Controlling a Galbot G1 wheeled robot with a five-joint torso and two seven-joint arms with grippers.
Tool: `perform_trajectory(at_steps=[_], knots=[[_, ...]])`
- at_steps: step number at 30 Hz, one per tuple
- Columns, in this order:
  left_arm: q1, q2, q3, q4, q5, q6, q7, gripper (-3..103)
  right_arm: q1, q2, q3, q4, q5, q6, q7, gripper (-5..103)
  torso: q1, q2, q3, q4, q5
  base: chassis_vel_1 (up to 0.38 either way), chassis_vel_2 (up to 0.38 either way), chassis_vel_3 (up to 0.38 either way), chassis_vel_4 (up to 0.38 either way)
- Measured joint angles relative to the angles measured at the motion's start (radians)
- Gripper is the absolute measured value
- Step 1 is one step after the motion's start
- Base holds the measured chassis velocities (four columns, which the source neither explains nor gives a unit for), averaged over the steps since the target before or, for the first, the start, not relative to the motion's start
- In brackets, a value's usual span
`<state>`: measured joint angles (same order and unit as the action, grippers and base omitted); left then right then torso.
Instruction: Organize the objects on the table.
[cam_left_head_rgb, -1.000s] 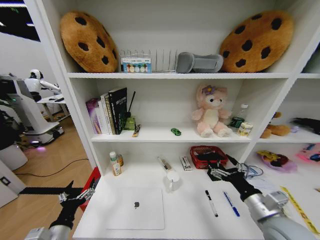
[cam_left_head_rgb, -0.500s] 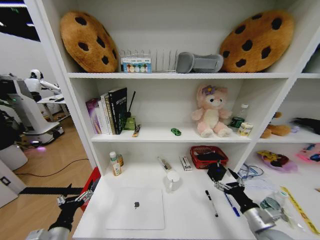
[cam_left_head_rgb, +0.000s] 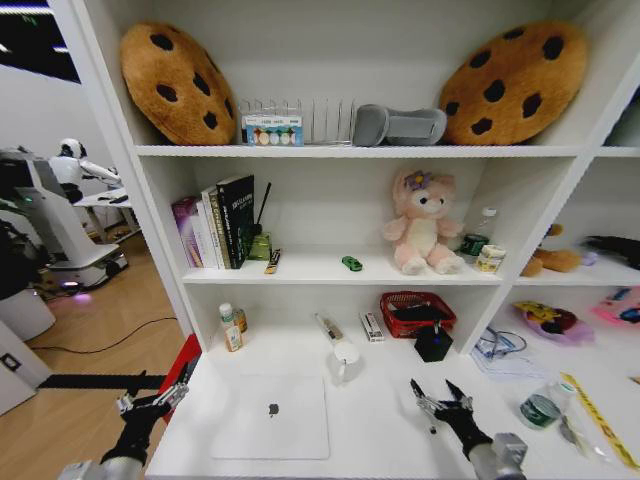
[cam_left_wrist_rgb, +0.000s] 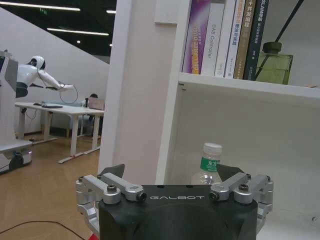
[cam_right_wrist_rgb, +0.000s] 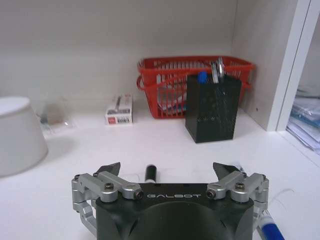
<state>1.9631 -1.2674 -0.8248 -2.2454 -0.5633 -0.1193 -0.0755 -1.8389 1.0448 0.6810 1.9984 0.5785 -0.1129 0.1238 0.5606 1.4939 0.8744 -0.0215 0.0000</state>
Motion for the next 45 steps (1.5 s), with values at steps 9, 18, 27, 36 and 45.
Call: perform_trajectory(at_steps=[9,18,27,36,45], knots=[[0.000,-0.010,0.008,-0.005,0.004,0.000,0.000,100,0.056,-0.020,-0.048,0.033,0.036,-0.110,0.069,100,0.000,0.000,0.000,0.0001,0.0000,0.000,0.000,0.000,0.000],[0.009,-0.011,-0.003,-0.009,0.000,-0.004,0.001,100,0.090,-0.039,-0.058,0.007,0.043,-0.143,0.093,99,0.000,0.000,0.000,0.0000,0.0000,0.000,0.000,0.000,0.000],[0.014,-0.015,-0.002,-0.016,-0.003,-0.004,0.001,100,0.153,-0.071,-0.106,-0.022,0.079,-0.181,0.121,98,0.000,0.000,0.000,0.0000,0.0000,0.000,0.000,0.000,0.000],[0.016,-0.010,-0.008,-0.023,-0.014,-0.005,-0.002,100,0.179,-0.088,-0.125,-0.046,0.089,-0.192,0.129,86,0.000,0.000,0.000,0.0000,0.0000,0.000,0.000,0.000,0.000],[0.017,-0.011,-0.006,-0.024,-0.010,-0.003,-0.004,100,0.168,-0.084,-0.137,-0.053,0.071,-0.191,0.127,54,0.000,0.000,0.000,0.0000,-0.0002,0.000,0.000,0.000,0.000]])
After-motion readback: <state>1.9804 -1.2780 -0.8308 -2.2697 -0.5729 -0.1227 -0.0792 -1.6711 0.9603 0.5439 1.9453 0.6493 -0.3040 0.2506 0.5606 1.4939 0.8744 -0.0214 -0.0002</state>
